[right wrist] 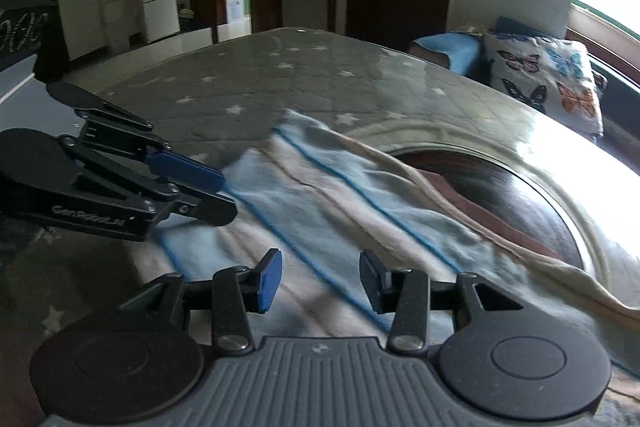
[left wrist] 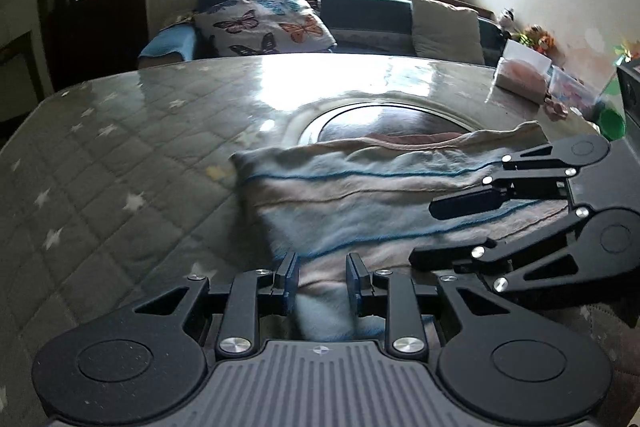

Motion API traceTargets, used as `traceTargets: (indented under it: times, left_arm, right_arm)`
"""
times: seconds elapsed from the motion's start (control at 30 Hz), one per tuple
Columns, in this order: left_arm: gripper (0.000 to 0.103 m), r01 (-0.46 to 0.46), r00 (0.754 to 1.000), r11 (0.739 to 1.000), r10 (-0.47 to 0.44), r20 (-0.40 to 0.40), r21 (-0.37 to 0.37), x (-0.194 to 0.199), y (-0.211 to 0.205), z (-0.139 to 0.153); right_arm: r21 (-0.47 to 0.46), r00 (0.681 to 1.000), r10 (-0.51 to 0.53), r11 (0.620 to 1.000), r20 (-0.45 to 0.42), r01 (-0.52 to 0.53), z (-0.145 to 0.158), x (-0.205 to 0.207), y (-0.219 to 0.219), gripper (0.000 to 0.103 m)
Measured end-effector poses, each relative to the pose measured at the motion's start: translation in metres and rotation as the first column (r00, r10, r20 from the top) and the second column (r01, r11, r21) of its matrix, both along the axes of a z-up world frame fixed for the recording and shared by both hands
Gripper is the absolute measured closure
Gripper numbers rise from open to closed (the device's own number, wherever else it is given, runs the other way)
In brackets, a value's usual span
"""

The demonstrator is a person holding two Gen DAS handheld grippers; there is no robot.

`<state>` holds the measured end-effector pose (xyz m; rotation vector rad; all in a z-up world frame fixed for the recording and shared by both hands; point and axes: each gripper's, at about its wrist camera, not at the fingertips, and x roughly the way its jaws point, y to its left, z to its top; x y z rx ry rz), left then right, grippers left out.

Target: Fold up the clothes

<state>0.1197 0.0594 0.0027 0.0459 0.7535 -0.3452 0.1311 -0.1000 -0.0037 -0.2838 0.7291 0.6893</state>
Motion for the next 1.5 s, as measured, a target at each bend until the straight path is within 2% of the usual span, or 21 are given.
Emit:
traceTargets:
  times: [0.3,0.43,0.57,0.7,0.9,1.03,1.2,1.3,1.5]
  left_arm:
    - [0.073,-0.069,0.998,0.997,0.069,-0.014,-0.022,-0.006,0.027,-0.002]
    - [0.075,-0.070,0.998,0.997,0.070,0.009,-0.029,-0.002,0.028,0.006]
    - [0.075,-0.050,0.998,0.998,0.052,0.044,-0.034,0.015,0.020,0.016]
    - [0.076,-0.039,0.998,0.999,0.040,0.038,-0.038,0.043,0.010,0.016]
    - [0.082,-0.059,0.998,0.998,0.060,0.023,-0.037,0.079,0.002,0.006]
    - [0.091,-0.092,0.996,0.995,0.092,-0.007,-0.033,0.093,0.007,-0.005]
    - [0.090,-0.106,0.994,0.994,0.105,-0.009,-0.039,0.094,0.007,-0.002]
    - [0.090,-0.083,0.996,0.996,0.084,0.007,-0.041,0.090,-0.001,0.006]
    - [0.090,-0.063,0.998,0.997,0.064,0.010,-0.037,0.088,-0.011,0.008]
  right_arm:
    - [0.006,0.995,0.097,0.995,0.014,-0.097,0.000,-0.031,0.040,0.059]
    - [0.014,0.992,0.122,0.992,0.014,-0.123,0.000,-0.038,0.050,0.057]
    - [0.038,0.992,0.125,0.991,-0.006,-0.125,-0.002,-0.036,0.054,0.058]
    - [0.038,0.992,0.129,0.991,-0.014,-0.128,-0.004,-0.035,0.056,0.057]
    - [0.051,0.990,0.136,0.990,-0.022,-0.135,-0.006,-0.034,0.052,0.057]
    - [0.061,0.990,0.140,0.989,-0.025,-0.138,-0.006,-0.033,0.049,0.057]
    - [0.077,0.989,0.144,0.987,-0.030,-0.141,-0.005,-0.033,0.045,0.057]
    - [0.086,0.990,0.139,0.987,-0.032,-0.136,-0.004,-0.032,0.041,0.057]
    - [0.096,0.998,0.052,0.994,-0.023,-0.049,0.006,-0.028,0.005,0.057]
